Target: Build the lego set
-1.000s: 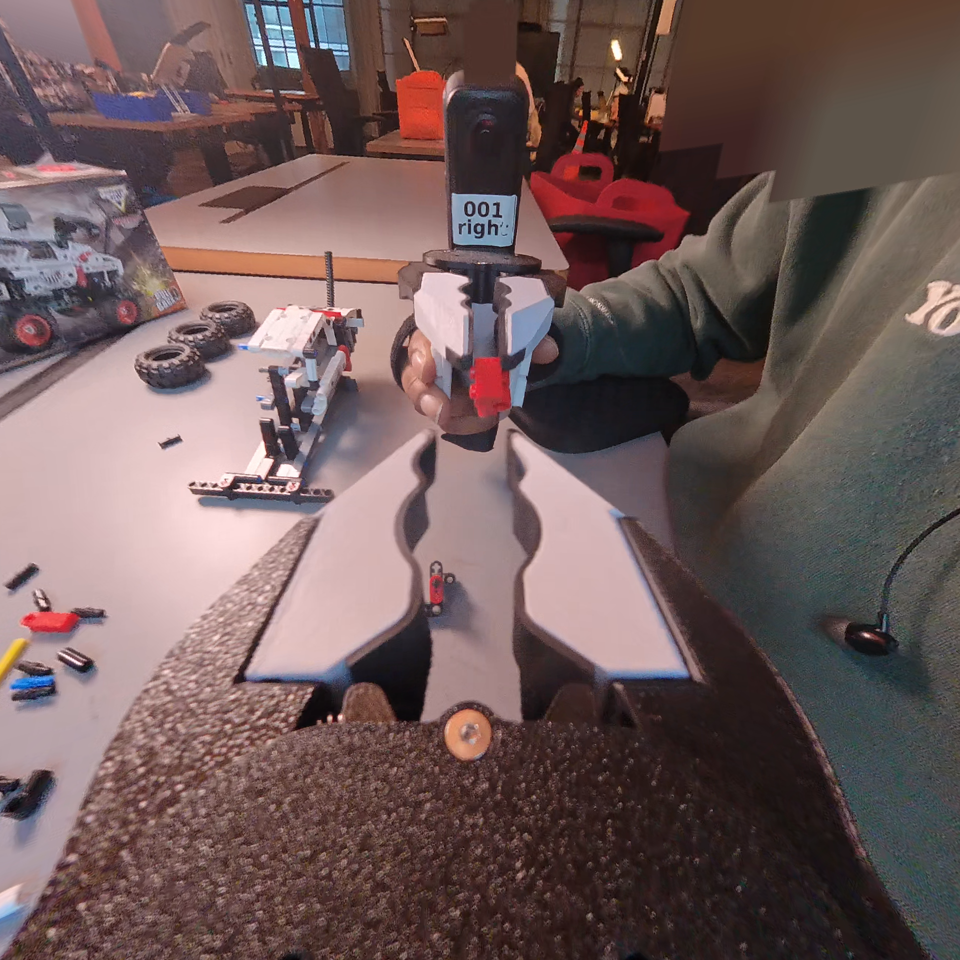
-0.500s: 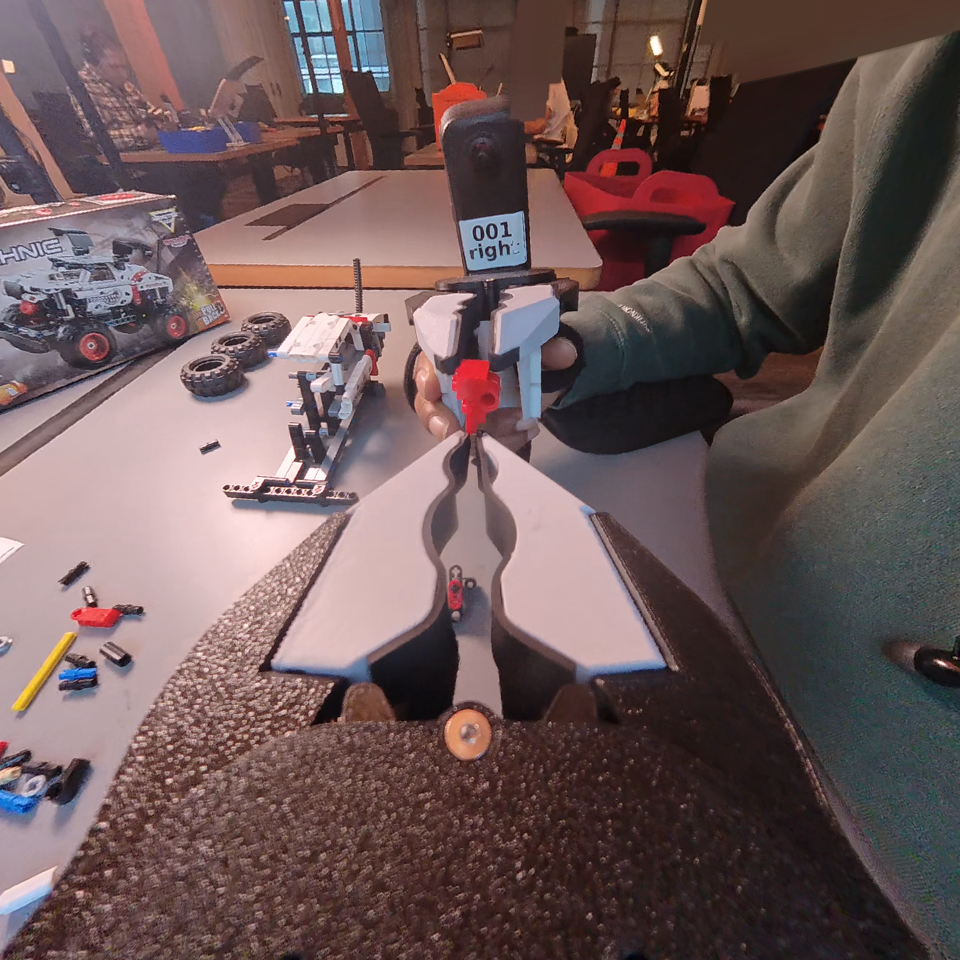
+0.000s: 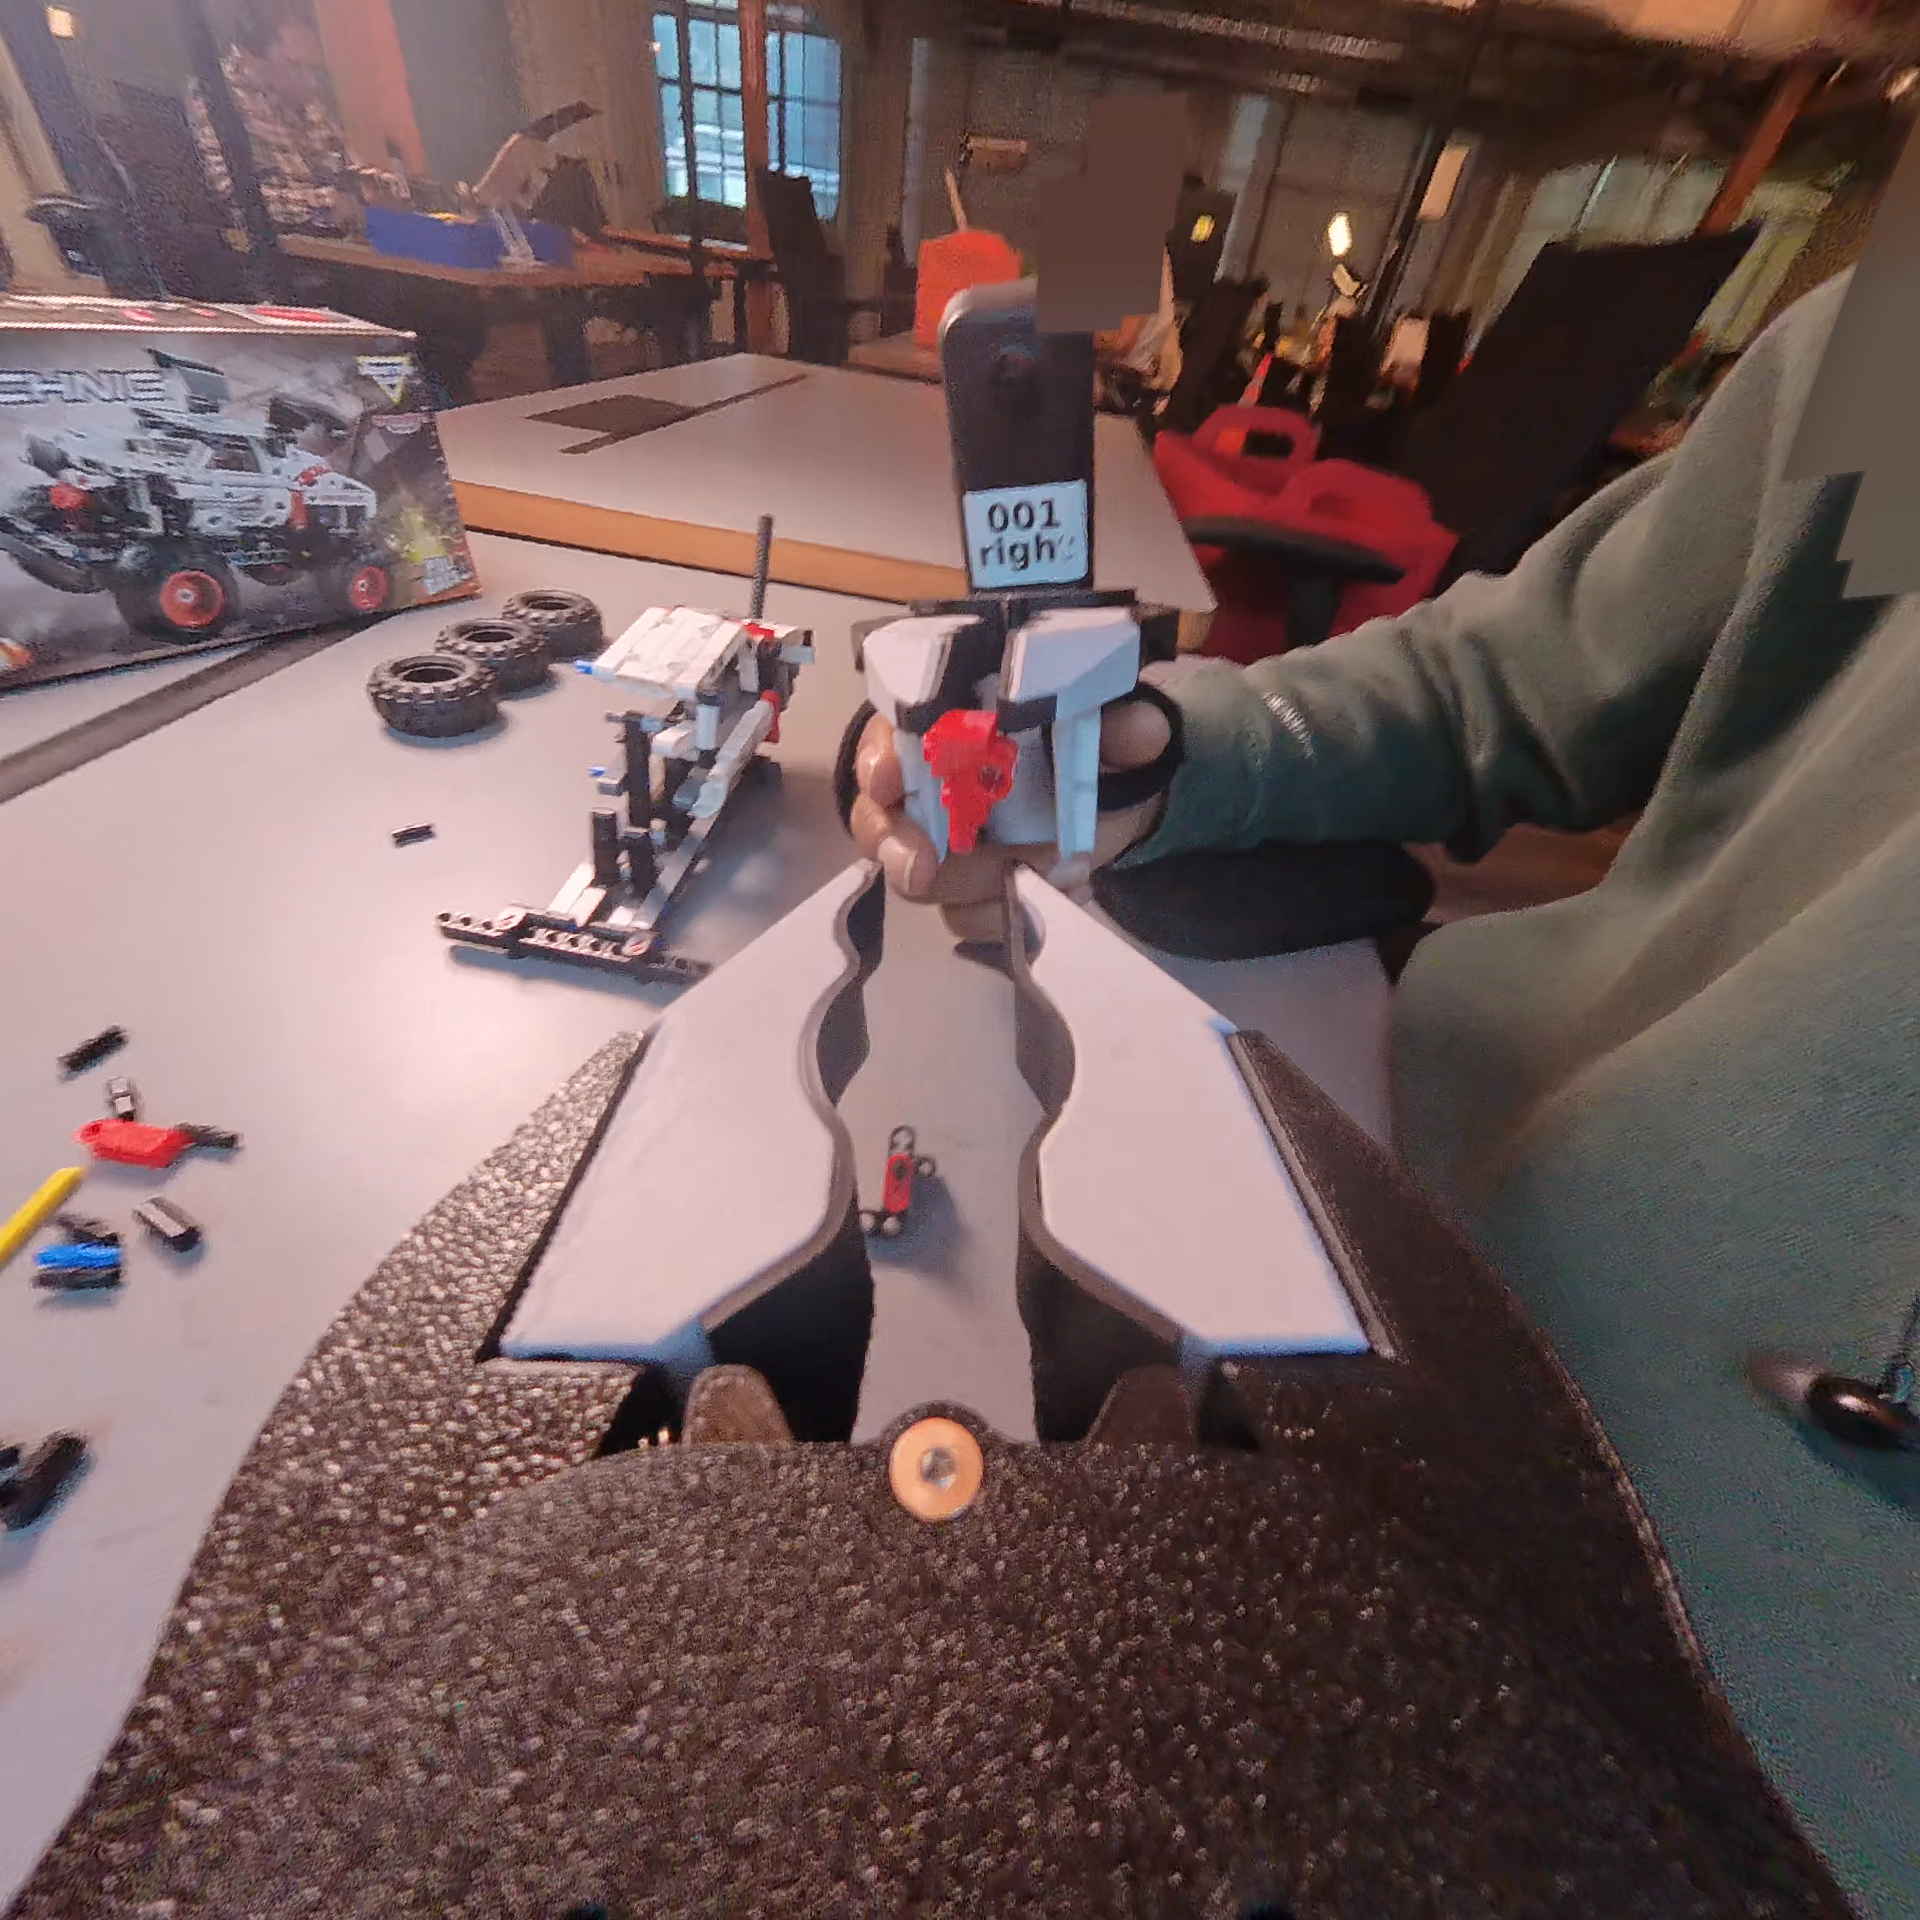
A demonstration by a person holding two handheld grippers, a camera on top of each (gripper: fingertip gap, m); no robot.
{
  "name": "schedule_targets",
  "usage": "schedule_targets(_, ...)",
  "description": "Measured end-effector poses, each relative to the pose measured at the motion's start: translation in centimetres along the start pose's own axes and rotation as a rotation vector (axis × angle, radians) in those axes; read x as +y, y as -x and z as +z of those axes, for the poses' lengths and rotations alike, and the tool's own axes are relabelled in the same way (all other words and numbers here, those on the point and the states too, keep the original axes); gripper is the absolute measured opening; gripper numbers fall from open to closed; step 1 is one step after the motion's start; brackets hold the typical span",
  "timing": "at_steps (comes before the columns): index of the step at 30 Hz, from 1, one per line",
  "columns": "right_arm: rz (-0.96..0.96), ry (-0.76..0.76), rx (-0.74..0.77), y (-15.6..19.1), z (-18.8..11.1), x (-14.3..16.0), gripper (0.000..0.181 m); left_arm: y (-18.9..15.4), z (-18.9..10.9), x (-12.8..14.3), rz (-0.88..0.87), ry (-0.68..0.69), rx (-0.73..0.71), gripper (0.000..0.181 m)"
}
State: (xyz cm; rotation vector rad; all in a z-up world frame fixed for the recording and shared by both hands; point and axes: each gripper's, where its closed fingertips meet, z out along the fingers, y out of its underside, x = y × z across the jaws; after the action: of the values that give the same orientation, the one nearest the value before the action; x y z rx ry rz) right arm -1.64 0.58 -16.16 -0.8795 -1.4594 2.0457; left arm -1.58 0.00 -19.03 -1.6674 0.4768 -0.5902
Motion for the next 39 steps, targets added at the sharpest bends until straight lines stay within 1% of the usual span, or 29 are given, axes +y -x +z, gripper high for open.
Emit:
schedule_targets(1,0.000,0.003,-0.005,0.1,0.1,0.1,0.011,-0.4,0.1,-0.4,-0.031,-0.026,0.034,0.019)
schedule_targets(2,-0.002,0.003,-0.008,0.2,0.3,0.2,0.011,-0.9,0.2,-0.7,-0.046,-0.045,0.068,0.011)
schedule_targets(3,0.007,-0.007,-0.018,0.4,0.3,0.2,0.010,-1.1,0.4,-0.8,-0.050,-0.046,0.074,0.007)
schedule_targets(5,0.014,-0.002,-0.021,0.4,0.3,0.3,0.010,-1.1,0.4,-0.7,-0.022,-0.034,0.056,0.006)
schedule_targets(7,-0.003,0.036,-0.008,0.1,0.2,0.7,0.010,-0.8,0.2,-0.5,0.026,0.001,0.022,0.005)
schedule_targets(8,-0.018,0.073,0.013,-0.3,0.2,1.1,0.009,-0.4,0.1,-0.1,0.062,0.033,-0.011,0.006)
schedule_targets(10,-0.061,0.184,0.089,-1.7,-0.2,2.5,0.006,1.0,-0.2,1.2,0.189,0.134,-0.121,0.006)
schedule_targets(11,-0.077,0.243,0.142,-2.6,-0.4,3.2,0.010,1.9,-0.5,1.8,0.267,0.189,-0.190,0.006)
schedule_targets(12,-0.069,0.301,0.183,-3.3,-0.5,4.0,0.020,2.8,-0.9,2.4,0.342,0.242,-0.254,0.006)
schedule_targets(14,0.012,0.388,0.216,-3.6,-0.2,5.4,0.036,4.1,-1.2,3.6,0.487,0.352,-0.357,0.006)
schedule_targets(16,0.073,0.422,0.252,-3.9,0.4,6.3,0.041,4.6,-1.0,4.8,0.625,0.451,-0.414,0.006)
schedule_targets(18,0.105,0.449,0.278,-4.2,0.7,7.1,0.037,4.6,-0.5,5.5,0.726,0.503,-0.438,0.006)
schedule_targets(21,0.125,0.458,0.295,-4.5,0.6,7.6,0.020,4.3,0.0,5.8,0.825,0.544,-0.452,0.006)
schedule_targets(25,0.078,0.470,0.249,-3.9,0.4,7.5,0.019,3.7,0.1,5.7,0.842,0.524,-0.434,0.006)
schedule_targets(26,0.049,0.467,0.228,-3.7,0.3,7.3,0.019,3.5,0.2,5.5,0.815,0.492,-0.412,0.007)
schedule_targets(27,-0.002,0.458,0.198,-3.4,0.3,7.0,0.019,3.1,0.3,5.3,0.751,0.441,-0.379,0.008)
schedule_targets(28,-0.075,0.442,0.165,-3.0,0.1,6.5,0.019,2.7,0.3,4.9,0.649,0.378,-0.334,0.011)
schedule_targets(30,-0.221,0.372,0.098,-2.0,0.0,5.0,0.019,1.6,0.1,3.5,0.378,0.235,-0.208,0.021)
schedule_targets(33,-0.293,0.280,0.031,-0.3,0.2,3.4,0.019,-0.1,-0.6,0.7,-0.042,0.016,0.047,0.022)
schedule_targets(35,-0.352,0.277,0.020,0.2,0.5,3.5,0.019,-0.5,-1.0,-0.2,-0.277,-0.050,0.178,0.023)
schedule_targets(36,-0.375,0.279,0.016,0.4,0.6,3.7,0.019,-0.6,-1.1,-0.2,-0.358,-0.064,0.231,0.022)
schedule_targets(37,-0.386,0.277,0.013,0.5,0.7,3.7,0.019,-0.7,-1.2,-0.3,-0.413,-0.076,0.268,0.018)
schedule_targets(39,-0.384,0.286,0.004,0.7,0.9,4.0,0.019,-1.1,-1.1,-0.3,-0.456,-0.095,0.311,0.015)
